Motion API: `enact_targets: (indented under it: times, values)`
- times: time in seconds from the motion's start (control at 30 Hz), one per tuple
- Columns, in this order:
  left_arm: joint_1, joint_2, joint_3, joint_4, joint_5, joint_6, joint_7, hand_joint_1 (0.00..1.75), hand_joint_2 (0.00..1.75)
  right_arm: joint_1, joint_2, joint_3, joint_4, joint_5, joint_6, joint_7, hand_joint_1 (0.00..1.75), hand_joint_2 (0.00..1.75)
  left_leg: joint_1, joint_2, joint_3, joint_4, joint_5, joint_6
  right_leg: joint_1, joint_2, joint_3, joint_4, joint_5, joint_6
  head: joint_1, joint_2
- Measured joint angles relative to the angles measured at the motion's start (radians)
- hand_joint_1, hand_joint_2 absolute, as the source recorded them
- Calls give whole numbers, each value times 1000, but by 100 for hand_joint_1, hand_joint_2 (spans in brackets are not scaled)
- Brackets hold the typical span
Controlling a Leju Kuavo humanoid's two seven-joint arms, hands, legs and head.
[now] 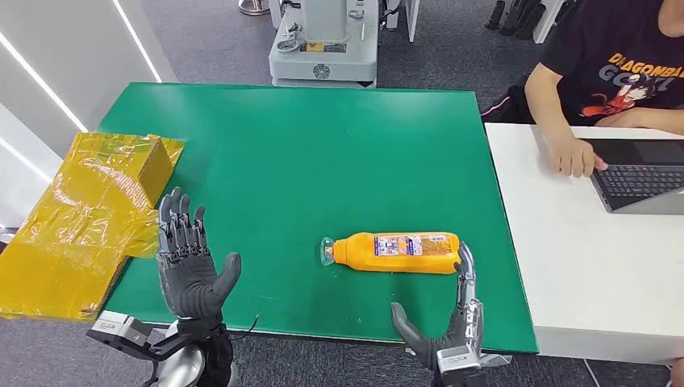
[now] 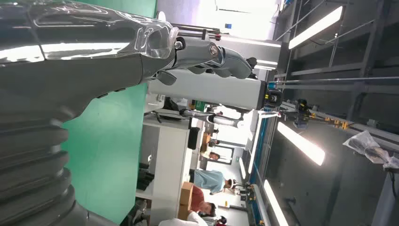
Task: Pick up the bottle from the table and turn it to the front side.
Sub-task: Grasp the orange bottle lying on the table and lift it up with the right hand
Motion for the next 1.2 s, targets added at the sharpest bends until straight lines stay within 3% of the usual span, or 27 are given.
enact_targets:
  times: [0.23,0.33,0.57,0.73,0.93,1.2]
  values:
    - [3,0,0,0,-2,0,0,0,175,3,0,-3,-1,20,0,2,0,175,0,0,0,0,0,0,0,0,0,0,0,0,0,0]
    - [4,0,0,0,-1,-3,0,0,175,0,-5,-10,-2,101,0,25,0,175,0,0,0,0,0,0,0,0,0,0,0,0,0,0]
    - [-16,-1,0,8,2,-35,0,0,175,-131,-98,-23,2,423,68,235,0,175,0,1,0,1,0,0,0,1,1,0,1,0,0,0]
    - [-39,-1,-1,22,4,-54,0,0,175,-279,-175,-39,50,480,228,305,0,175,0,0,0,3,1,1,0,1,1,0,2,0,0,0]
    - [-61,-1,-2,38,6,-71,0,0,175,-415,-227,-45,122,493,398,356,0,175,0,1,0,3,1,1,0,1,1,0,2,0,0,0]
    - [-117,-6,-4,64,17,-97,1,0,175,-724,-270,13,343,415,831,394,0,175,0,0,0,3,2,2,0,0,1,1,2,0,0,0]
